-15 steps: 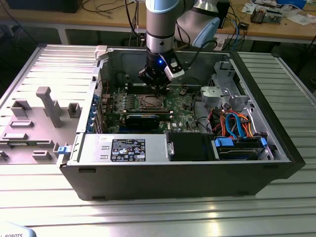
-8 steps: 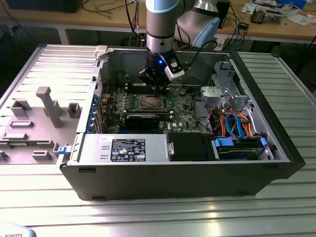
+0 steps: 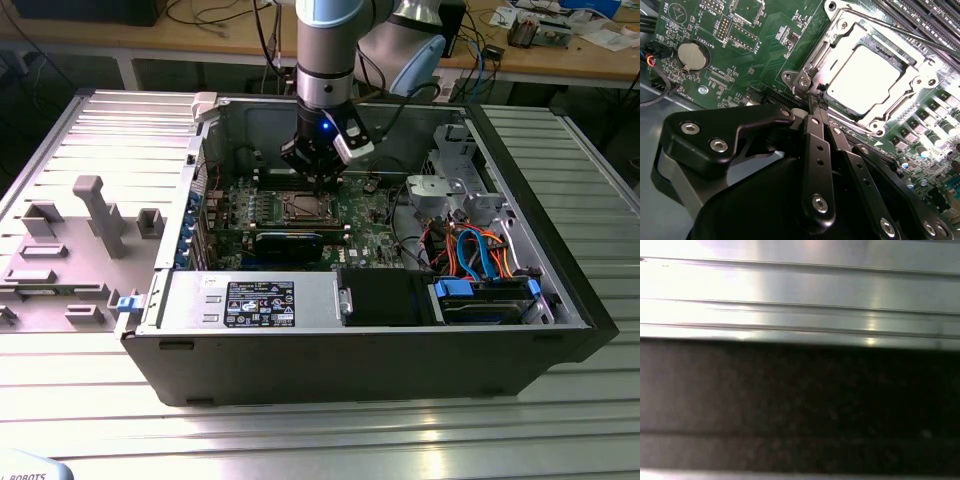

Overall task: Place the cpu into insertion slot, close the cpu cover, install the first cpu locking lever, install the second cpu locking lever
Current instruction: 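Install the first cpu locking lever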

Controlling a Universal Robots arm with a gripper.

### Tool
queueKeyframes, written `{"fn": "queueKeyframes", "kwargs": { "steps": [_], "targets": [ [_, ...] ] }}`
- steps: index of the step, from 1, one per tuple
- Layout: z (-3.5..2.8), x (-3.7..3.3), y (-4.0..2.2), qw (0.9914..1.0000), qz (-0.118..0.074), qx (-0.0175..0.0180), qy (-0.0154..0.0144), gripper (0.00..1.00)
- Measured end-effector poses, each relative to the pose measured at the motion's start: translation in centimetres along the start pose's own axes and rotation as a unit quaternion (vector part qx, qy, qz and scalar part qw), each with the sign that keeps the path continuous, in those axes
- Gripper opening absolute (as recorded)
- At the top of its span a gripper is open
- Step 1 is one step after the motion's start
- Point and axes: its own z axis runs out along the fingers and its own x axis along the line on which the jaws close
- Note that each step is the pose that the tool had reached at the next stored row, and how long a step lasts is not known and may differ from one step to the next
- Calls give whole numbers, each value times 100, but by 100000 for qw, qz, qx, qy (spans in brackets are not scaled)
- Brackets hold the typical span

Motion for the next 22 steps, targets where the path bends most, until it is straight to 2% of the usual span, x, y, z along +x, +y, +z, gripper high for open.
{"fn": "queueKeyframes", "kwargs": {
  "steps": [4, 8, 10, 12, 13, 14, 16, 19, 22],
  "targets": [
    [14, -4, 0, 100000, -18, 276, 19, 11],
    [26, -3, -2, 99999, -14, 332, 20, 11],
    [29, -3, -1, 100000, 0, 115, 13, 11],
    [32, -4, -1, 99999, 3, -351, -21, 11],
    [34, -4, 0, 99995, 16, -966, -69, 11],
    [34, -4, 0, 99993, 24, -1211, -66, 11],
    [21, -4, 0, 99991, 39, -1344, -78, 11],
    [-26, -6, 1, 99991, 32, -1318, -68, 11],
    [-29, -5, -4, 99992, 23, -1300, -54, 11]
  ]
}}
